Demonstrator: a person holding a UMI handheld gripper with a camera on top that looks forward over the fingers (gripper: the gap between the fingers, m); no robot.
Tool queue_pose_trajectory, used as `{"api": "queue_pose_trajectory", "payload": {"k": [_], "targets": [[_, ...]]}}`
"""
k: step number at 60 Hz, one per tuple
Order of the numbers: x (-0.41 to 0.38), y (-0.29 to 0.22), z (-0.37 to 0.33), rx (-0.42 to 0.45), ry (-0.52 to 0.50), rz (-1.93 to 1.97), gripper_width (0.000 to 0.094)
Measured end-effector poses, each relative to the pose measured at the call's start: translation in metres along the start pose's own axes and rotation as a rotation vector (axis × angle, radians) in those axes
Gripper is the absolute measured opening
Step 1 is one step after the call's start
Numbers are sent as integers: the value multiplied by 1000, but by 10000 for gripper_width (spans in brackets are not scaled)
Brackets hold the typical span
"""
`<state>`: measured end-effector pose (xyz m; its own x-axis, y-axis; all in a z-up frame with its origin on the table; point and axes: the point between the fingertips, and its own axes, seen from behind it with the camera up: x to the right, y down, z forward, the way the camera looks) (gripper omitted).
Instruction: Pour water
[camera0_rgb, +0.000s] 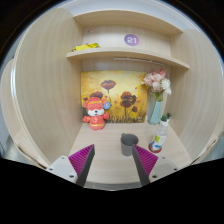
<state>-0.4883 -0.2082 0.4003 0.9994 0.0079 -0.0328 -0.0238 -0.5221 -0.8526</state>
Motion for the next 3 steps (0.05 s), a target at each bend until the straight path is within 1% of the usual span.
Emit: {"api": "queue_pose_trajectory", "payload": {"k": [3], "targets": [[0,2,-1,-1,2,2,767]]}}
